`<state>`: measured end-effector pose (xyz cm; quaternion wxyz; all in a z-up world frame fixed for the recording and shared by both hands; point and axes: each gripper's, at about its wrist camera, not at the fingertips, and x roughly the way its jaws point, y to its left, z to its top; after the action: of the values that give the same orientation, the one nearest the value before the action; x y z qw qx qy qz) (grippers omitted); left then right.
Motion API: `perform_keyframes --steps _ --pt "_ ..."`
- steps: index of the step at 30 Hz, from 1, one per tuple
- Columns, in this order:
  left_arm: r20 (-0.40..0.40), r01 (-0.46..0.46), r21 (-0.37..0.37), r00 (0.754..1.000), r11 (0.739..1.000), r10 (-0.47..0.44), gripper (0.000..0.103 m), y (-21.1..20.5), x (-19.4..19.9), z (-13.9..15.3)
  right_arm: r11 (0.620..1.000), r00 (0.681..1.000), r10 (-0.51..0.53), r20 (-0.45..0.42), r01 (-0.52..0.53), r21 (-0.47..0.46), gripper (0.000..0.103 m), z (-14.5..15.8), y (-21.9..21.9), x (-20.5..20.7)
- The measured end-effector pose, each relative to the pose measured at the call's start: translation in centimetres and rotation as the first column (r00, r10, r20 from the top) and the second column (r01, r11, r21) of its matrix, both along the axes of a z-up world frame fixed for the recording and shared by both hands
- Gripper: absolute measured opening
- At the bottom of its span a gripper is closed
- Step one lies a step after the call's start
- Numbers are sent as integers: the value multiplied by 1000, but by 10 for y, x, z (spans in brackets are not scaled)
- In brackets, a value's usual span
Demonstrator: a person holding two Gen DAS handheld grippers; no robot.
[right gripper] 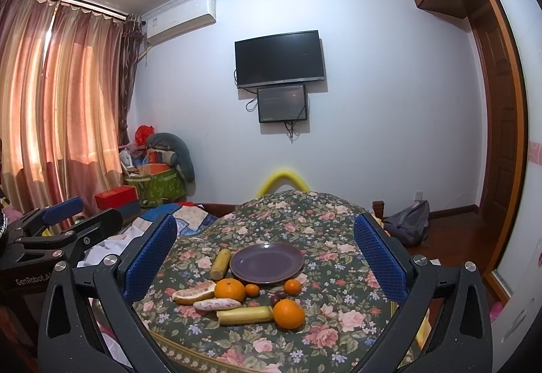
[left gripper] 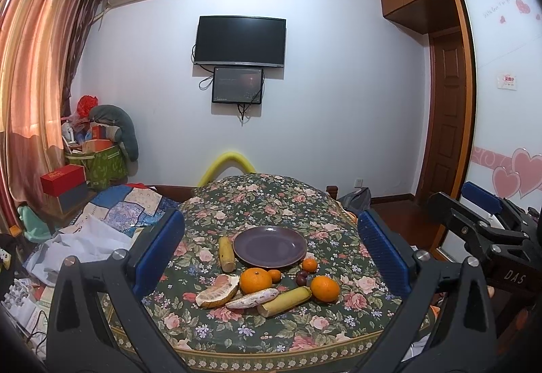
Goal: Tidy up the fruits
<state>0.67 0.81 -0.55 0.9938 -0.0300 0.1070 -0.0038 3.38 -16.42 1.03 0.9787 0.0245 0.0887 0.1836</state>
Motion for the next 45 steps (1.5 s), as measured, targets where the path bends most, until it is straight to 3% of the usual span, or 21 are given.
perform_keyframes --steps 33,45 --pt "-14 -2 -5 1000 1000 2 103 2 8 1 1000 1000 -3 -14 3 -11 103 -9 3 3" --pt "-105 26 -27 994 999 -28 103 11 44 -16 997 996 -29 -86 23 -68 103 -29 4 28"
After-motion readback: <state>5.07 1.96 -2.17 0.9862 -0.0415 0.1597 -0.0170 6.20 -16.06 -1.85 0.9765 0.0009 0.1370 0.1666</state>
